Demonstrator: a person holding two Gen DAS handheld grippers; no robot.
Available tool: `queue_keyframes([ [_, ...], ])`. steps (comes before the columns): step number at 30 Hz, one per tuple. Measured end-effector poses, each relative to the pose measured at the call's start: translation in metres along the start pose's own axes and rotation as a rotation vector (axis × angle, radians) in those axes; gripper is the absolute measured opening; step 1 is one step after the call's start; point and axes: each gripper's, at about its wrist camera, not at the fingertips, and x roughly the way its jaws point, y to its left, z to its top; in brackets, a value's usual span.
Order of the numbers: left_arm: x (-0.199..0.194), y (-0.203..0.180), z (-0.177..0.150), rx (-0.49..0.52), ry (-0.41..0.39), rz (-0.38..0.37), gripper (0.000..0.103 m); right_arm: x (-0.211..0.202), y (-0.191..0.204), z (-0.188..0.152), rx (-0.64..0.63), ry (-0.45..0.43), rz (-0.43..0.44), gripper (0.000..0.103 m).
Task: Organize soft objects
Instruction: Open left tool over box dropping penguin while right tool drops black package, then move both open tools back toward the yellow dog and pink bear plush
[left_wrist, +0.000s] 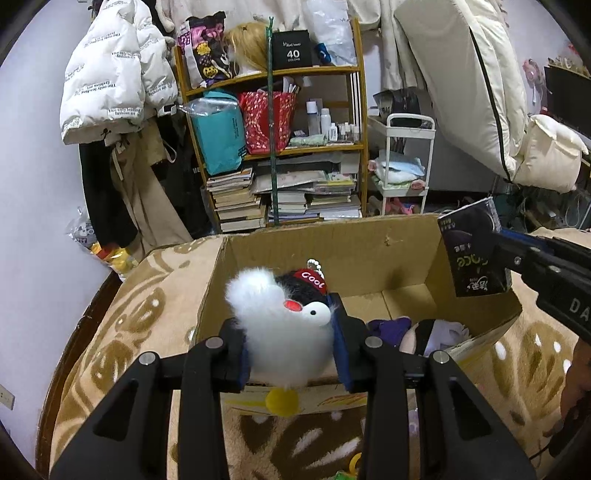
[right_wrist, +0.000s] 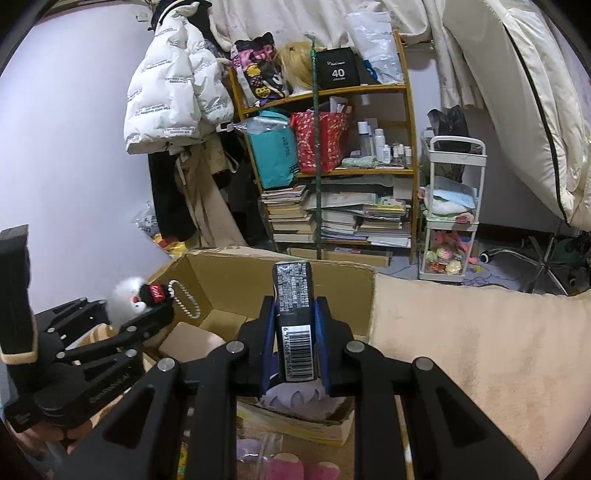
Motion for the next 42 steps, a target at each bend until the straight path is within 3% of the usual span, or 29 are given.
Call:
queue_keyframes([
  [7,0.001,0.005,0.001,-0.023,0.011,-0.008,0.037,0.003,0.001,-0.002,0.002,0.015,0.019,0.021],
  [11,0.0,0.009,0.001,-0.048,0.001,-0.003,0.051,0.006,-0.003,-0.003,0.027,0.027,0.048,0.022],
  [23,-0.003,0.016,0.002,-0.078,0.0,0.02,0.065,0.011,-0.009,-0.004,0.055,0.049,0.058,0.024],
  [25,-0.005,0.018,0.002,-0.082,0.0,0.025,0.067,0.011,-0.009,-0.003,0.057,0.051,0.06,0.03],
  [27,-0.009,0.019,0.002,-0.087,-0.003,0.032,0.073,0.008,-0.009,-0.002,0.056,0.038,0.056,0.045],
  [31,-0.02,0.022,0.001,-0.089,-0.013,0.044,0.081,0.0,-0.006,0.002,0.049,0.02,0.051,0.05],
  [35,-0.033,0.022,-0.002,-0.087,-0.016,0.055,0.09,-0.011,-0.004,0.004,0.054,0.001,0.047,0.066],
  [42,-0.059,0.022,-0.009,-0.09,-0.01,0.057,0.094,-0.035,0.005,0.003,0.044,-0.017,0.047,0.095],
])
